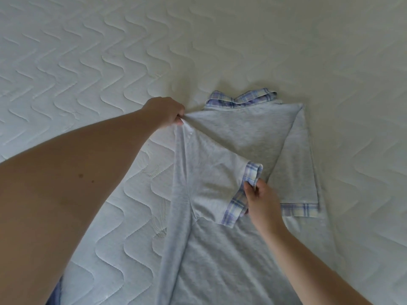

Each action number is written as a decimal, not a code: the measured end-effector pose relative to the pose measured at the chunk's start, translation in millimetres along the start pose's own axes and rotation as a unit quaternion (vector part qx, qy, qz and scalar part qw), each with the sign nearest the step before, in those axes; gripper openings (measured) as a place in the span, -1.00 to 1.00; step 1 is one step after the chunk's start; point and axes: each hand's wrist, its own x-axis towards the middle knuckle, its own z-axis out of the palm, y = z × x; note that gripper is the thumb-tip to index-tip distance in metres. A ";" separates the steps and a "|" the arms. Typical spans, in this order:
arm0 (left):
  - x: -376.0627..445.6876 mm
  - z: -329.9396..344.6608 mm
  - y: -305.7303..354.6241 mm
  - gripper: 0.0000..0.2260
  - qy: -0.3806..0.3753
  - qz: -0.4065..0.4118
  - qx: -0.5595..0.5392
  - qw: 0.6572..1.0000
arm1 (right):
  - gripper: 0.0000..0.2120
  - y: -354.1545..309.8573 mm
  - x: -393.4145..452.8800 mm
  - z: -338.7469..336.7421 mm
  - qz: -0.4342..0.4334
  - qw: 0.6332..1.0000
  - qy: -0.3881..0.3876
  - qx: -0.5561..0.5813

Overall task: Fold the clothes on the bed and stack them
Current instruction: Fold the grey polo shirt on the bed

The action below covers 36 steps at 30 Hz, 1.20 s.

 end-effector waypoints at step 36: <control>36.5 -12.2 31.8 -0.46 -0.075 -0.092 -0.199 0.973 | -0.78 -10.9 12.1 2.9 0.048 0.998 -0.036 -0.023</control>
